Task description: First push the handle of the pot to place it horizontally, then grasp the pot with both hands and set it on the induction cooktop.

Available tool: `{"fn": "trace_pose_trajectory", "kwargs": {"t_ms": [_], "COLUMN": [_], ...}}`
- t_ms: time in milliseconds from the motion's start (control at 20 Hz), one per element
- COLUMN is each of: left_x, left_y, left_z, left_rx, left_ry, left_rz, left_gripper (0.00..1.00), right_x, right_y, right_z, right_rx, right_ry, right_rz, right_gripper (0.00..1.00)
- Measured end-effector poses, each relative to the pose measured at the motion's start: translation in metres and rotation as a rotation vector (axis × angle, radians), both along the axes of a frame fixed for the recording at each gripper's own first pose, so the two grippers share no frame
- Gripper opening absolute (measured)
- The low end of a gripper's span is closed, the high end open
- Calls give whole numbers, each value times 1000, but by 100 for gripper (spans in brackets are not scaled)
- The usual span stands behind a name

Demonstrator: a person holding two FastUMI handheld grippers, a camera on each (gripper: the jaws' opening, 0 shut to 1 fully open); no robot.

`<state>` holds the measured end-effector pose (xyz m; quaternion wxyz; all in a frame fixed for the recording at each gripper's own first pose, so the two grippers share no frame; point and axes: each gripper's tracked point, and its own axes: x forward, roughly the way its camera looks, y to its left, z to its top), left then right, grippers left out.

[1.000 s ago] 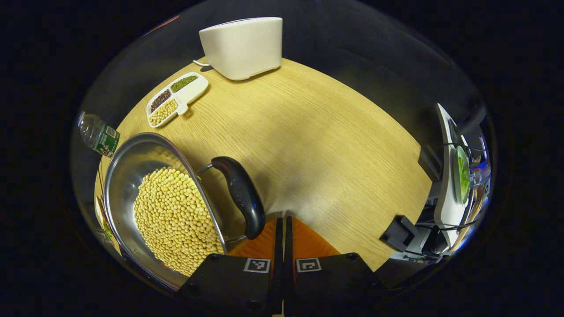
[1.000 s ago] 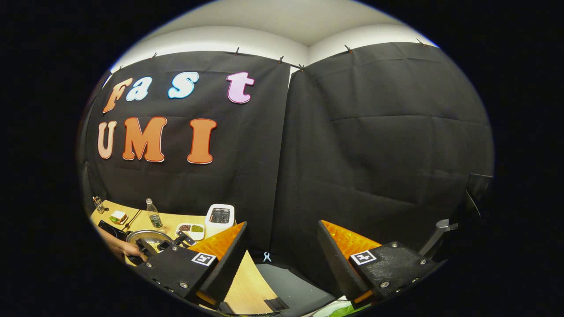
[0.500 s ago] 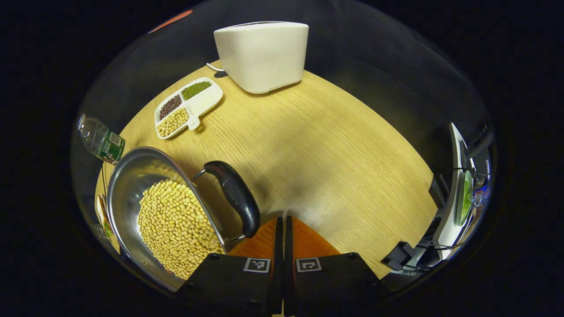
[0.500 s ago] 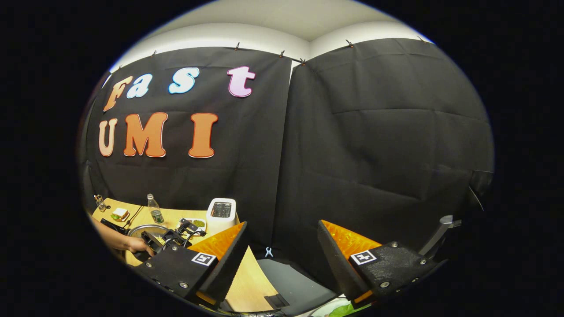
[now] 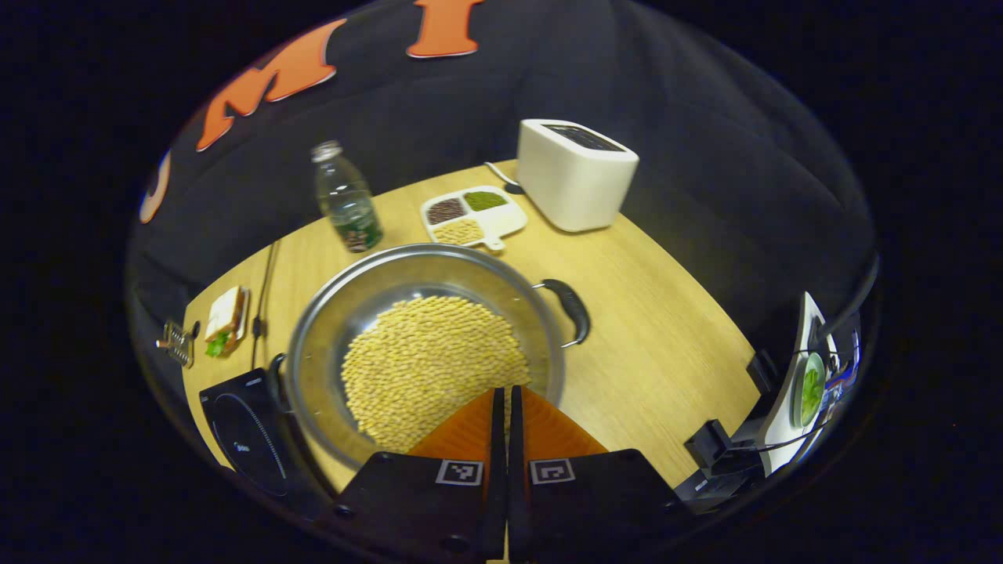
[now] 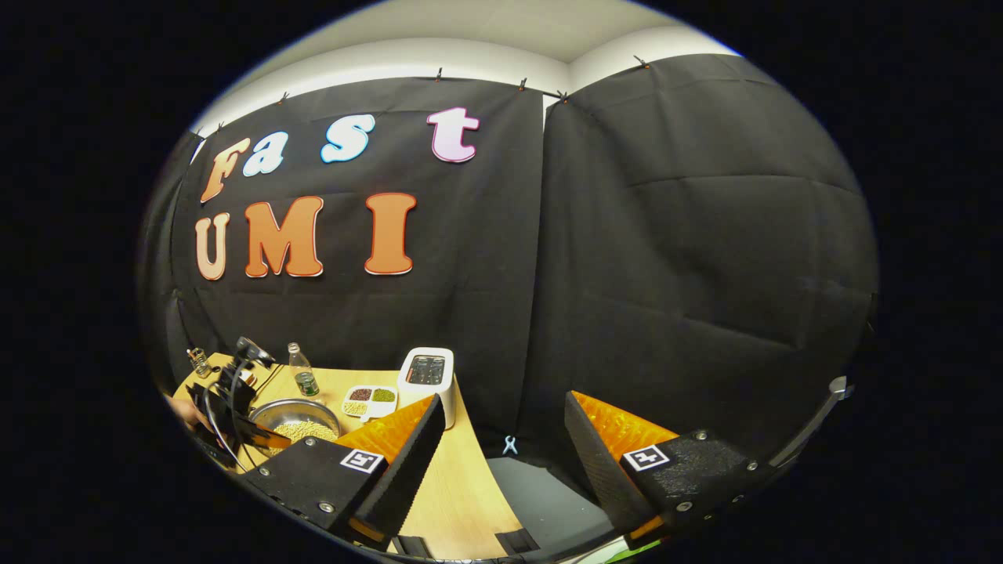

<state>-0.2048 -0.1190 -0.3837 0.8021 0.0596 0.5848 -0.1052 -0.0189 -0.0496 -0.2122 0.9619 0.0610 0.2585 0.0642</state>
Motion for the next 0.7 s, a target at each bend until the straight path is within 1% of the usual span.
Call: {"fn": "trace_pose_trajectory", "kwargs": {"t_ms": [50,100,150,200,250,300,350,450,550,700], "left_x": [0,0,2,1,2,5,9,18,24,21], "left_y": [22,43,64,82,99,112,126,149,168,178], "left_z": [8,13,18,22,25,23,24,21,15,3], "left_rx": [13,27,39,43,42,39,36,32,19,-20], "left_ry": [-10,-23,-35,-41,-40,-38,-42,-41,-35,5], "left_rz": [40,79,112,139,161,174,182,190,195,193], "left_gripper": [8,13,31,42,60,68,84,93,95,99], "right_x": [1,2,2,2,2,2,2,0,-2,0], "right_y": [4,8,12,16,19,23,28,43,63,98], "right_z": [-4,-7,-9,-10,-10,-8,-6,1,6,1], "right_rx": [5,5,-1,-14,-29,-41,-51,-62,-59,-17], "right_ry": [12,20,25,29,31,30,31,37,40,76], "right_rz": [10,18,21,21,16,8,-2,-20,-21,-34], "right_gripper": [95,98,96,95,95,96,96,95,96,96]}}
